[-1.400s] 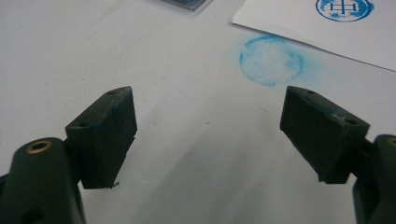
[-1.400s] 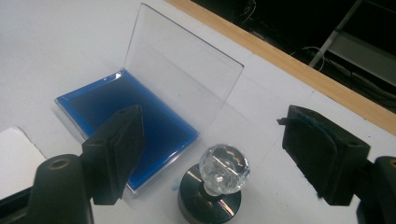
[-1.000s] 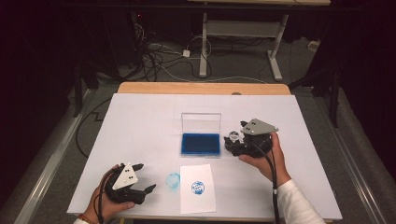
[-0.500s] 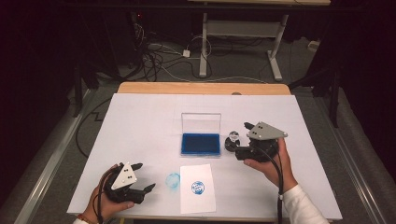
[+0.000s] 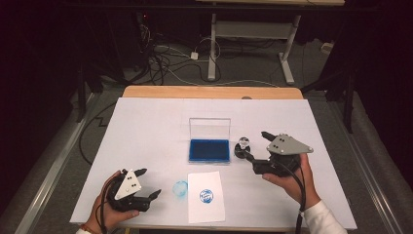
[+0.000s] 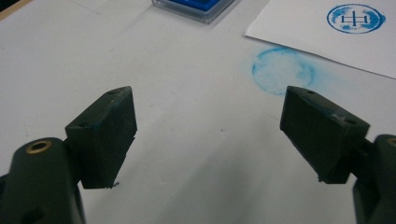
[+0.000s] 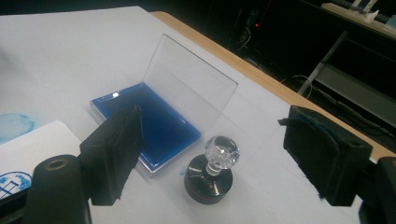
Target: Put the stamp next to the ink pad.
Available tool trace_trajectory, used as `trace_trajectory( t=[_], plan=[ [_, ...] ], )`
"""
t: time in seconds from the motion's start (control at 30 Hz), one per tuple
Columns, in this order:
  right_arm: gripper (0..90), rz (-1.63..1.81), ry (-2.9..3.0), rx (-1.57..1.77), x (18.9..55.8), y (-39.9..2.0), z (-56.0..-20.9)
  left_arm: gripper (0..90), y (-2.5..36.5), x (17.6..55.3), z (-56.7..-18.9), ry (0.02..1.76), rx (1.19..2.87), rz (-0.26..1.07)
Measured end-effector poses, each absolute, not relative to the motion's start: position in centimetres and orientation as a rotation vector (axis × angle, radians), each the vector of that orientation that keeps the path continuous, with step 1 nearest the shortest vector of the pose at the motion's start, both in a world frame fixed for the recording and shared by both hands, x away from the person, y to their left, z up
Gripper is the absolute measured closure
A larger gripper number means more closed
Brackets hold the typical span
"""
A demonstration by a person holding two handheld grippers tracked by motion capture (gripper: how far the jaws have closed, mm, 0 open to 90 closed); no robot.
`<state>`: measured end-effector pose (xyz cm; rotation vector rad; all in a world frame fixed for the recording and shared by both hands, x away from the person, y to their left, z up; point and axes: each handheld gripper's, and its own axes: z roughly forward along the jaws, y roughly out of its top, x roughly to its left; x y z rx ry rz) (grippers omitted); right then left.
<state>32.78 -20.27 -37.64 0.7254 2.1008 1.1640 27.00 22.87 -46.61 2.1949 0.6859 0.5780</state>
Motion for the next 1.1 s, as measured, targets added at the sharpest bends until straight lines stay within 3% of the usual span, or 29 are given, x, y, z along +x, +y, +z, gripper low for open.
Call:
trace_trajectory(
  t=[0.33,1.1],
  plan=[
    [20.4,1.173,2.062,0.706,30.9,-21.7,-37.6,18.1,22.8,26.8,-46.3,0.681,2.183,0.632],
    [20.6,1.141,2.034,0.684,28.4,-23.7,-40.1,18.0,22.5,27.0,-46.6,0.674,2.205,0.608]
  ],
)
